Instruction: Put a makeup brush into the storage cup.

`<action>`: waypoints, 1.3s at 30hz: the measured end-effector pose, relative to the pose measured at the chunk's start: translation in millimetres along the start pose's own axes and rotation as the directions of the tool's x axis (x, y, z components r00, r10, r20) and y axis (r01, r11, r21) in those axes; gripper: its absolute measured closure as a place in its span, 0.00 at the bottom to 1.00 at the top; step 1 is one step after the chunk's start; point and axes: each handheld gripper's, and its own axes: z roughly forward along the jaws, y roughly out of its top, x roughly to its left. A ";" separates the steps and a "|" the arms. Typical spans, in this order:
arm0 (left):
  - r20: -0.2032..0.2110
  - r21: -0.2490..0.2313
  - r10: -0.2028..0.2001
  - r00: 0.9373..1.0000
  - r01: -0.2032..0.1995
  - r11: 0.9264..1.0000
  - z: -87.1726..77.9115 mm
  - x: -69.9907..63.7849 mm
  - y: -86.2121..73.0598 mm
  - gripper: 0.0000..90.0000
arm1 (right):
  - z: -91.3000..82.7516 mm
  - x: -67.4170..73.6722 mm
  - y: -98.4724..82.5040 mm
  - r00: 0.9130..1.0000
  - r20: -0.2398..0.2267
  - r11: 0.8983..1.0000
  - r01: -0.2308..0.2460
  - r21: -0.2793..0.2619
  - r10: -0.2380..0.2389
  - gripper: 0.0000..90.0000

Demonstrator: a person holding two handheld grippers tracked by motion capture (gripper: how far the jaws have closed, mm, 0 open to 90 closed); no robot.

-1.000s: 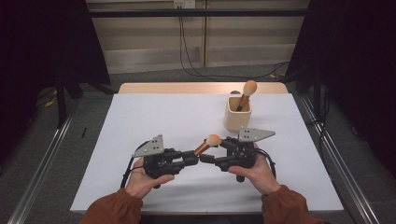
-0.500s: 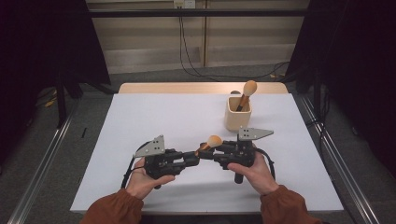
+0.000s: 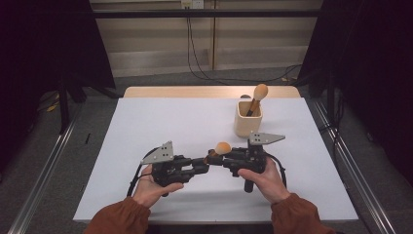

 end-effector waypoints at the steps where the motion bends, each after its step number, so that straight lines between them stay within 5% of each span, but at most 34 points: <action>1: 0.000 -0.001 -0.002 1.000 0.002 1.000 0.3 0.2 -0.1 0.80 | 0.0 -0.1 -0.1 1.000 0.001 1.000 -0.001 0.000 0.001 0.81; 20: -0.055 0.058 -0.005 0.998 0.008 0.998 2.3 0.2 -2.9 0.64 | -7.3 0.0 4.0 0.997 0.056 0.999 0.046 0.012 -0.047 0.82; 39: -0.140 0.100 -0.038 0.989 0.052 0.994 -2.5 2.0 -2.6 0.30 | -14.1 0.0 10.8 0.994 0.088 0.996 0.063 0.062 -0.068 0.82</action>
